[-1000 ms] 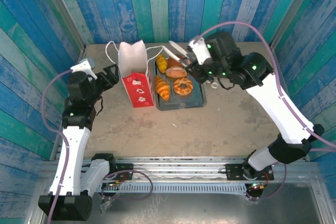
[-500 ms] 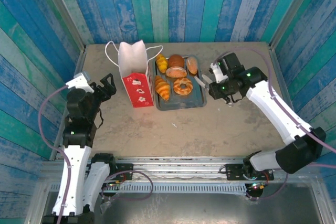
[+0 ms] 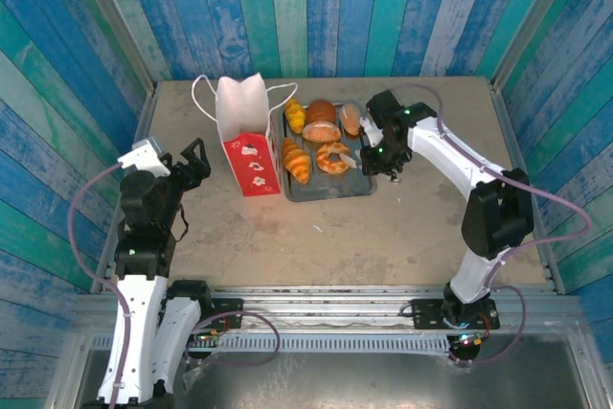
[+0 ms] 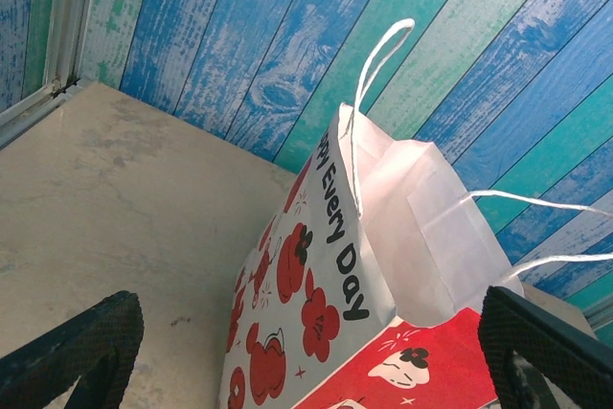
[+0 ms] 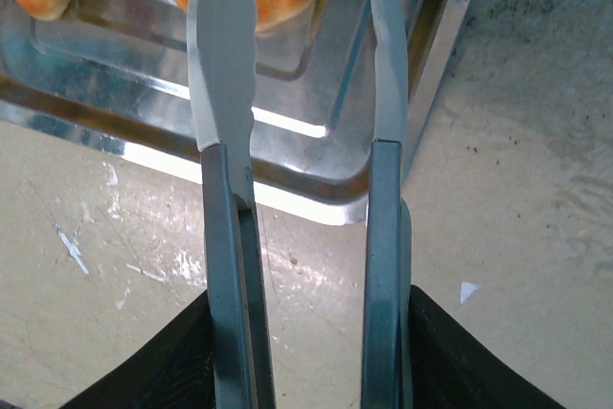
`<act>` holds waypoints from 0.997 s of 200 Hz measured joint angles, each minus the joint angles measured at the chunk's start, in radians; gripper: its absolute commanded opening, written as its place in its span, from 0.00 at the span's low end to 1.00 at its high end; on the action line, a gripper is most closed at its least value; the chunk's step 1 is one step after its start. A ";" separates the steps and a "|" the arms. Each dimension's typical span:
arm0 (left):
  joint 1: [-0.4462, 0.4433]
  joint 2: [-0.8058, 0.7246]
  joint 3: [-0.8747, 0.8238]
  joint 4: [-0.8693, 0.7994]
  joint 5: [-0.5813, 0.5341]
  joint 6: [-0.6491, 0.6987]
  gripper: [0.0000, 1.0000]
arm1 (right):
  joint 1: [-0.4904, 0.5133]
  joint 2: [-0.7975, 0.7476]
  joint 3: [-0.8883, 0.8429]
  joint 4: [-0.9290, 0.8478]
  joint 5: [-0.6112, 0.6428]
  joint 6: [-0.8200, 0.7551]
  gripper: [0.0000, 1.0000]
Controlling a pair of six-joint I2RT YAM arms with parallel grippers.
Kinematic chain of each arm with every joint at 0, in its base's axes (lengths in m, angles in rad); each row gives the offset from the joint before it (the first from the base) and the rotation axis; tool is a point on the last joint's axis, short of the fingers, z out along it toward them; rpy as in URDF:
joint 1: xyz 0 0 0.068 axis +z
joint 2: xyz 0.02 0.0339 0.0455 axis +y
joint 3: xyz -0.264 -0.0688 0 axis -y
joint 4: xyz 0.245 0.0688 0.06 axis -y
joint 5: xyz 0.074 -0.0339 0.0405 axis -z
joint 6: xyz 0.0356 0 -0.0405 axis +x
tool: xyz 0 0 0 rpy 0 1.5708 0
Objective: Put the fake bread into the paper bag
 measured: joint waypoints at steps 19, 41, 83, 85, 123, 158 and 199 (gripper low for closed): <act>0.000 0.000 -0.007 0.000 0.000 0.000 0.94 | 0.000 0.033 0.044 -0.008 0.000 -0.001 0.50; 0.000 0.000 -0.011 -0.002 -0.001 0.000 0.94 | 0.000 0.061 0.073 -0.023 0.001 -0.003 0.51; 0.000 0.000 -0.011 -0.007 -0.010 0.001 0.94 | -0.001 0.117 0.140 -0.064 0.001 -0.011 0.52; 0.000 0.000 -0.011 -0.007 -0.010 0.001 0.94 | -0.001 0.119 0.142 -0.065 0.001 -0.011 0.52; 0.000 0.000 -0.011 -0.008 -0.011 0.004 0.94 | -0.001 0.158 0.190 -0.099 0.005 -0.019 0.52; 0.000 0.000 -0.011 -0.011 -0.011 0.004 0.94 | -0.001 0.209 0.251 -0.124 0.013 -0.031 0.52; 0.000 0.000 -0.011 -0.015 -0.011 0.004 0.94 | -0.001 0.257 0.300 -0.158 0.032 -0.040 0.52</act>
